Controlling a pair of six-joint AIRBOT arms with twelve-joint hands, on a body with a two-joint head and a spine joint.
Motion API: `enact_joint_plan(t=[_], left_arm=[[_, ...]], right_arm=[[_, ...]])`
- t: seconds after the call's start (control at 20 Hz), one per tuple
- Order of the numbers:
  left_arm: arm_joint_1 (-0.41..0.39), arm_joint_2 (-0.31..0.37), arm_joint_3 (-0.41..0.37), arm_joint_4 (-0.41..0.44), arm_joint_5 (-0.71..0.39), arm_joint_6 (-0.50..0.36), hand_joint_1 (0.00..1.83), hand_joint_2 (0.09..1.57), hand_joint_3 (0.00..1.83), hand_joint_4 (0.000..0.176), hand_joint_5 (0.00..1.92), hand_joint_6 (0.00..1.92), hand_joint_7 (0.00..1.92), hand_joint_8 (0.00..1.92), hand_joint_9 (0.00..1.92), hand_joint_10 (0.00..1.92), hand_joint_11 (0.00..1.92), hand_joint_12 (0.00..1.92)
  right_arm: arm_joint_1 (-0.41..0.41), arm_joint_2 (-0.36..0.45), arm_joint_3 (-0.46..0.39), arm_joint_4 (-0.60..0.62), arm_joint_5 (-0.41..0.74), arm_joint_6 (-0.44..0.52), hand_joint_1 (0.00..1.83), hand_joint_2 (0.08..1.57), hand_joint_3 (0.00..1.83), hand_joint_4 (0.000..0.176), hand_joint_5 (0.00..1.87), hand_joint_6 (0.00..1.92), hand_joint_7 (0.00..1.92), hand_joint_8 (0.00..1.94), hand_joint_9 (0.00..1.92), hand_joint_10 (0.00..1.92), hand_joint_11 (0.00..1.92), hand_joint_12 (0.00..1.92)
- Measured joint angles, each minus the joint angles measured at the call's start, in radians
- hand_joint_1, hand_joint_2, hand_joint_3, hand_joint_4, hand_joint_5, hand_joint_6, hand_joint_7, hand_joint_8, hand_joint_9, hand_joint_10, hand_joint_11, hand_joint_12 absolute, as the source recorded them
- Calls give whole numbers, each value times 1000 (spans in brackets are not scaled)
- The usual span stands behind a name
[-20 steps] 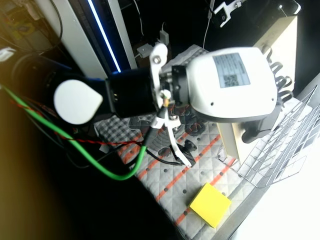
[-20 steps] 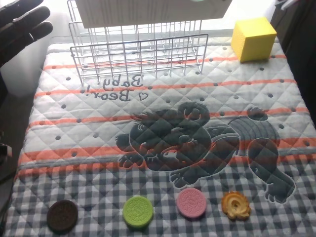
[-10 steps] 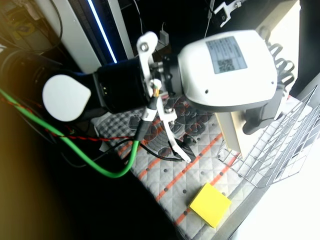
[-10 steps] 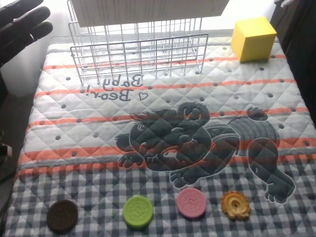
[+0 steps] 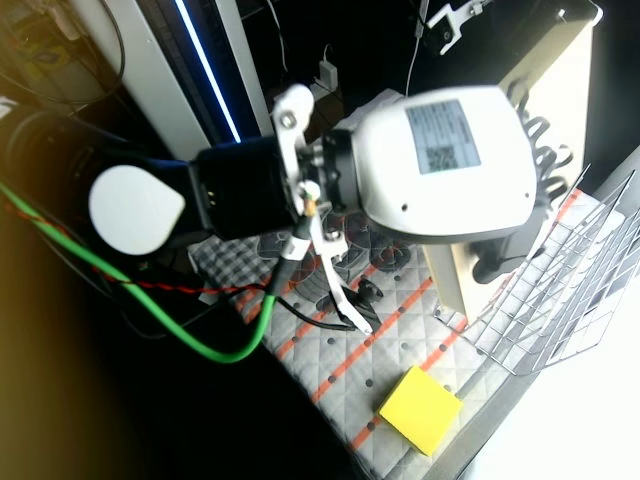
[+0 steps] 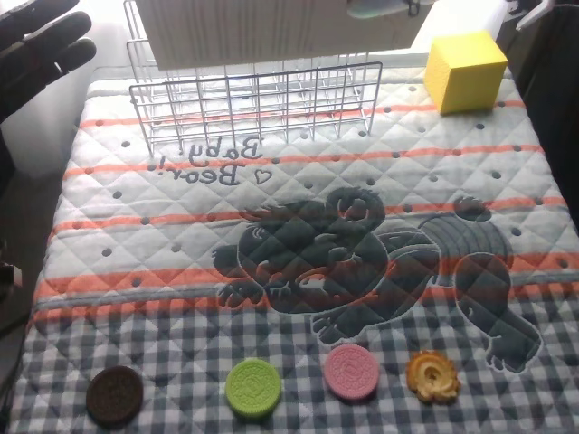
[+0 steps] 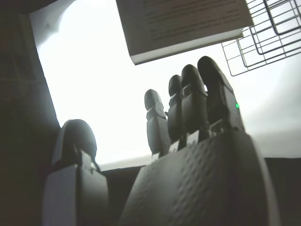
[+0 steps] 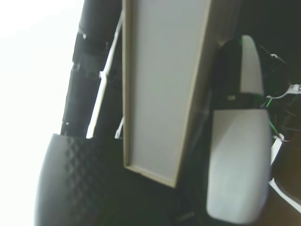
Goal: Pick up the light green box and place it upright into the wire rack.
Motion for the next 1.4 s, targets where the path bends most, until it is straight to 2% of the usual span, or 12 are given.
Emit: enact_joint_plan(t=[0.25, 0.4, 0.5, 0.65, 0.7, 0.75, 0.85, 1.0, 1.25, 1.3, 1.35, 1.4], left_arm=[[0, -1, 0, 0, 0, 0, 627, 985, 0, 109, 453, 4, 309, 3, 281, 1, 0, 676], [0, -1, 0, -2, 0, 0, 612, 990, 0, 111, 446, 0, 309, 1, 283, 0, 0, 695], [0, -1, 0, -1, 0, 0, 559, 992, 1, 122, 436, 0, 314, 1, 292, 2, 0, 680], [0, -1, 0, -1, 0, 0, 578, 987, 0, 126, 435, 0, 304, 2, 281, 1, 0, 644], [0, -1, 0, -2, 0, 0, 583, 993, 1, 116, 436, 1, 302, 1, 283, 2, 0, 666], [0, -1, 0, -2, 0, 0, 594, 995, 1, 110, 439, 1, 304, 2, 286, 2, 0, 676], [0, -1, 0, -1, 0, 0, 592, 992, 0, 121, 432, 0, 299, 0, 282, 0, 0, 653], [0, -2, 0, -1, -2, 0, 576, 991, 0, 128, 426, 0, 302, 1, 286, 2, 0, 655], [0, -2, 0, -2, -2, 0, 610, 983, 0, 129, 431, 0, 313, 1, 291, 1, 0, 702], [0, -2, 0, -1, -1, 0, 590, 986, 1, 120, 437, 2, 325, 5, 300, 4, 0, 714], [0, -4, 2, 1, -2, 0, 600, 988, 2, 115, 440, 3, 322, 3, 298, 3, 0, 715], [0, -9, 6, 0, -3, 0, 591, 991, 3, 117, 432, 0, 315, 0, 295, 1, 0, 718]], right_arm=[[-14, -4, 0, -7, -6, -1, 1139, 1158, 0, 0, 898, 1095, 1422, 1, 1596, 2, 1453, 471], [-15, -5, 2, -2, 0, 0, 1143, 1152, 0, 0, 909, 1079, 1366, 3, 1534, 1, 1471, 311], [-31, -21, 23, 5, 0, -1, 1275, 1070, 7, 0, 911, 991, 1291, 532, 1546, 3, 1527, 241], [-39, -30, 32, -1, -25, 0, 1279, 1076, 1, 0, 904, 990, 1258, 623, 1558, 4, 1541, 247], [-39, -30, 32, 3, -24, 0, 1278, 1081, 1, 0, 898, 961, 1241, 679, 1564, 4, 1524, 247], [-39, -31, 33, 3, -24, 0, 1173, 1131, 0, 0, 920, 1032, 1277, 341, 1558, 4, 1515, 252], [-39, -37, 41, 2, -26, -1, 1156, 1126, 0, 0, 958, 998, 1394, 70, 1578, 6, 1517, 310], [-44, -55, 51, -5, -32, -1, 1148, 1136, 0, 0, 939, 1028, 1427, 1, 1602, 2, 1452, 513], [-49, -67, 54, -5, -32, -2, 1143, 1143, 1, 0, 923, 1054, 1367, 0, 1543, 0, 1384, 509], [-51, -71, 59, -5, -32, -2, 1019, 1127, 0, 0, 692, 451, 1150, 0, 1262, 0, 1072, 556], [-51, -76, 62, -5, -35, -1, 902, 1096, 0, 0, 614, 138, 1062, 0, 1150, 0, 860, 740], [-56, -80, 64, 0, -35, -1, 702, 1032, 0, 0, 374, 28, 694, 0, 868, 0, 542, 1090]])
